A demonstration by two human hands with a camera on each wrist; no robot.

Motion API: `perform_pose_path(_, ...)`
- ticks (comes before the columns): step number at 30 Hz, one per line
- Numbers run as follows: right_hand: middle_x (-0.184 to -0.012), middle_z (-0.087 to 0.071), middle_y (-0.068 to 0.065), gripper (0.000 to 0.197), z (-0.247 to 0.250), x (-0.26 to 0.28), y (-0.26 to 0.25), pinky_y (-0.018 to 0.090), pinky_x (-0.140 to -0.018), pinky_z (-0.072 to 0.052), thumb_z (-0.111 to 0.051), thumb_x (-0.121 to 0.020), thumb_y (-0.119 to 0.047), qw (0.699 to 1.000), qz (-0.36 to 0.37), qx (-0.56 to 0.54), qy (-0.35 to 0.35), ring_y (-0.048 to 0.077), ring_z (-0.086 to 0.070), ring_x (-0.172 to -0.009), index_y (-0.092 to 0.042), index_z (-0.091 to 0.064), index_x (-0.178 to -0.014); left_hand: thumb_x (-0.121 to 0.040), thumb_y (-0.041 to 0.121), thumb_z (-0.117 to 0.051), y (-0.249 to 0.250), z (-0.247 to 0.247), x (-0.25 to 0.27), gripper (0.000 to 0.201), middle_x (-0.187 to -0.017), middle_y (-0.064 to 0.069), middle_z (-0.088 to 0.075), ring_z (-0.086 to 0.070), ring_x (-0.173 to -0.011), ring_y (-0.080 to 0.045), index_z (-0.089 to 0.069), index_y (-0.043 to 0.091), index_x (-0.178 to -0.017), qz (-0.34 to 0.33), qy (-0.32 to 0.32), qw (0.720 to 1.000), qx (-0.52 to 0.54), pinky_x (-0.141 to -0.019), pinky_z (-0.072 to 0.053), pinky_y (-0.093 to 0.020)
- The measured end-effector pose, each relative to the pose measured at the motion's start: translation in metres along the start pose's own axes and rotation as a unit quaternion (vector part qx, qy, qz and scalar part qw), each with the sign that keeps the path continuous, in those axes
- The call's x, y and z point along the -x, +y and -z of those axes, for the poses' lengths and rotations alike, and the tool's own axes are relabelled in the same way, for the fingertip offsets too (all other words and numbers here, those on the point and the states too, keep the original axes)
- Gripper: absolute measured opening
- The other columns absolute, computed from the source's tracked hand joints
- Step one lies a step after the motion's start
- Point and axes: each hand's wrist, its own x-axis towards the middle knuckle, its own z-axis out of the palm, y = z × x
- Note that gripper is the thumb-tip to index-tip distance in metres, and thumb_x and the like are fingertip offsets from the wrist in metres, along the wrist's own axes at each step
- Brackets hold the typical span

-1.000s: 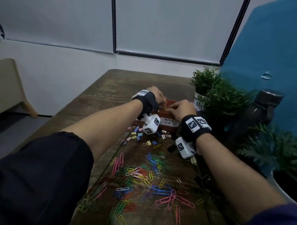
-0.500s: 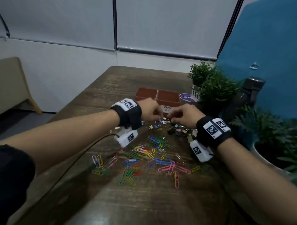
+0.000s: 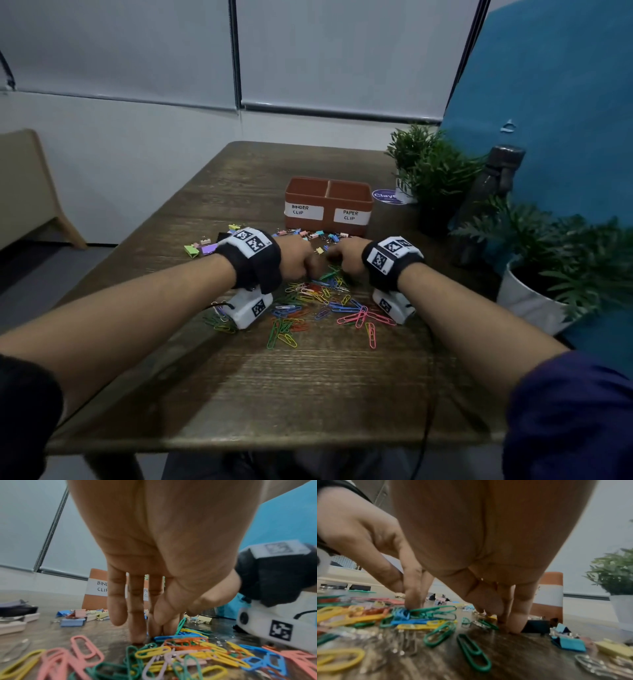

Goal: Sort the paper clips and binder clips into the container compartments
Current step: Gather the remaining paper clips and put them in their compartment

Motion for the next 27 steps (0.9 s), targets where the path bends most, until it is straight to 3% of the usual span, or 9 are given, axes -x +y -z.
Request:
perform_pose_path(3, -0.135, -0.059, 0.005, 0.053, -0.002, 0.002, -0.001, 0.031, -0.093, -0.048, -0.046, -0.091, 0.003, 1.0, 0.009, 0.024, -0.015, 0.027, -0.057, -0.12, -0.021, -0.059, -0.136, -0.089, 0.01, -0.056, -0.011, -0.007, 0.016, 0.033, -0.102, 0.013, -0.073, -0.065, -0.091, -0.004, -0.074, 0.029, -0.109, -0.01, 0.02, 0.999, 0.033, -0.09, -0.052, -0.027)
perform_pose_path(8, -0.137, -0.06, -0.002, 0.059, -0.005, 0.026, 0.005, 0.036, -0.107, -0.045, -0.044, -0.09, 0.009, 0.999, 0.025, -0.026, -0.016, 0.019, -0.054, -0.126, -0.024, -0.059, -0.137, -0.093, 0.029, -0.061, -0.029, -0.01, 0.042, 0.021, -0.105, 0.007, -0.069, -0.064, -0.092, -0.008, -0.071, 0.027, -0.111, 0.008, 0.066, 0.997, 0.041, -0.083, -0.053, -0.03)
perform_pose_path(11, -0.135, -0.061, -0.008, 0.059, -0.008, 0.038, 0.014, 0.035, -0.106, -0.046, -0.049, -0.09, 0.005, 0.996, 0.031, -0.08, -0.003, 0.014, -0.056, -0.126, -0.031, -0.058, -0.136, -0.088, 0.055, -0.061, -0.03, -0.003, 0.055, 0.049, -0.123, 0.002, -0.06, -0.058, -0.104, -0.01, -0.06, 0.029, -0.13, 0.042, 0.042, 0.998, 0.023, -0.083, -0.043, -0.025)
perform_pose_path(14, -0.143, -0.054, -0.005, 0.057, -0.005, 0.045, 0.016, 0.033, -0.105, -0.044, -0.054, -0.092, -0.01, 0.999, 0.029, -0.044, -0.001, 0.017, -0.052, -0.129, -0.034, -0.049, -0.143, -0.073, 0.078, -0.058, -0.027, -0.006, 0.058, 0.081, -0.141, 0.002, -0.05, -0.051, -0.124, -0.018, -0.045, 0.038, -0.142, 0.075, -0.041, 0.996, 0.003, -0.099, -0.043, -0.034)
perform_pose_path(17, -0.141, -0.056, -0.005, 0.059, -0.005, 0.046, 0.012, 0.033, -0.108, -0.043, -0.062, -0.09, -0.02, 0.998, 0.039, -0.043, -0.033, 0.014, -0.054, -0.125, -0.032, -0.046, -0.146, -0.064, 0.089, -0.05, -0.019, -0.015, 0.051, 0.092, -0.139, 0.001, -0.048, -0.047, -0.126, -0.021, -0.043, 0.04, -0.142, 0.056, -0.066, 0.995, -0.043, -0.103, -0.043, -0.044)
perform_pose_path(21, -0.138, -0.058, -0.001, 0.064, -0.017, 0.043, 0.008, 0.036, -0.104, -0.047, -0.068, -0.085, -0.038, 0.998, 0.047, -0.023, -0.028, 0.016, -0.056, -0.121, -0.029, -0.048, -0.145, -0.069, 0.085, -0.053, -0.012, -0.021, 0.045, 0.087, -0.127, 0.0, -0.051, -0.052, -0.116, -0.019, -0.049, 0.032, -0.138, 0.007, -0.045, 0.997, -0.069, -0.096, -0.048, -0.043)
perform_pose_path(27, -0.128, -0.063, -0.004, 0.06, -0.021, 0.043, 0.009, 0.027, -0.09, -0.047, -0.073, -0.082, -0.05, 0.998, 0.062, -0.027, 0.009, 0.012, -0.059, -0.11, -0.028, -0.058, -0.136, -0.076, 0.069, -0.064, -0.014, -0.022, 0.041, 0.065, -0.114, 0.005, -0.06, -0.059, -0.1, -0.013, -0.058, 0.028, -0.125, -0.013, 0.012, 0.999, -0.038, -0.085, -0.052, -0.033)
